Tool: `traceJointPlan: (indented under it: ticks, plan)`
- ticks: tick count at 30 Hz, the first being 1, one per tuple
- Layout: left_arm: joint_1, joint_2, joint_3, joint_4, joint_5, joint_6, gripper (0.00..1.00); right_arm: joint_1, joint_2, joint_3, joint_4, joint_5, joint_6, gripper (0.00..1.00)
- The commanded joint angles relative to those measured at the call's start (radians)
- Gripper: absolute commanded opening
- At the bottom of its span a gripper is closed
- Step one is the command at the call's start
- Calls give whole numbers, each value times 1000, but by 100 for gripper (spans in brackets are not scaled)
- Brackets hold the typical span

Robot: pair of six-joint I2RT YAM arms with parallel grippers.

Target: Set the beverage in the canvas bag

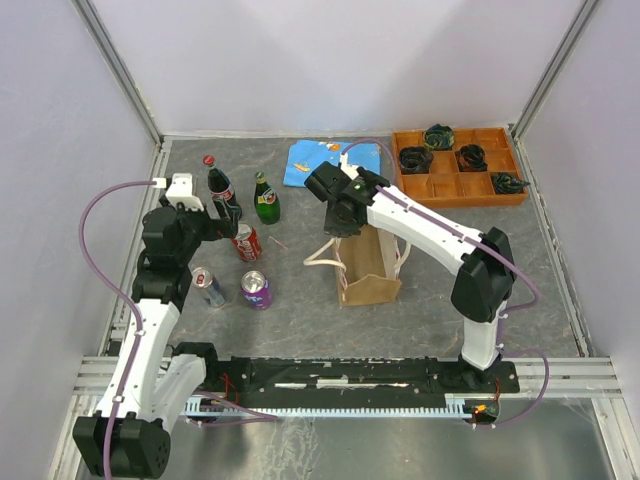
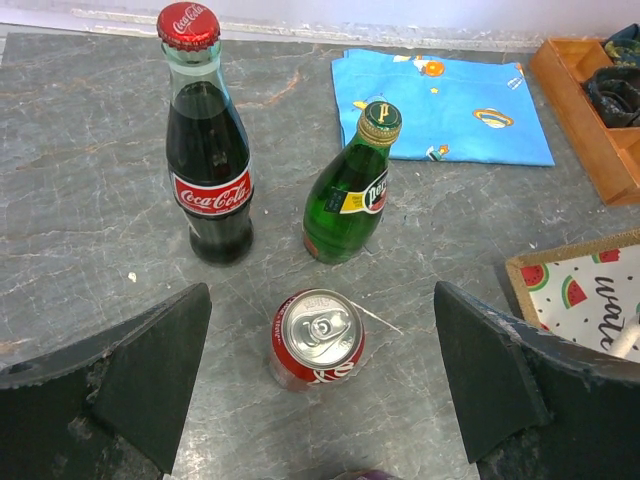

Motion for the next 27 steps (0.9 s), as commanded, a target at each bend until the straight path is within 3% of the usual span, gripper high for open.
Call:
traceJointPlan:
  ticks: [1,7,27]
  plan:
    - [7,-33,5,6,13,-13,98,38,-17,59,14,19,91,0]
    - [7,-47,-1,-2,12,-25,98,61,25,122,-16,12,114,0]
    - [7,-32,-1,-11,20,-40,97,82,-18,-24,-15,-58,182,0]
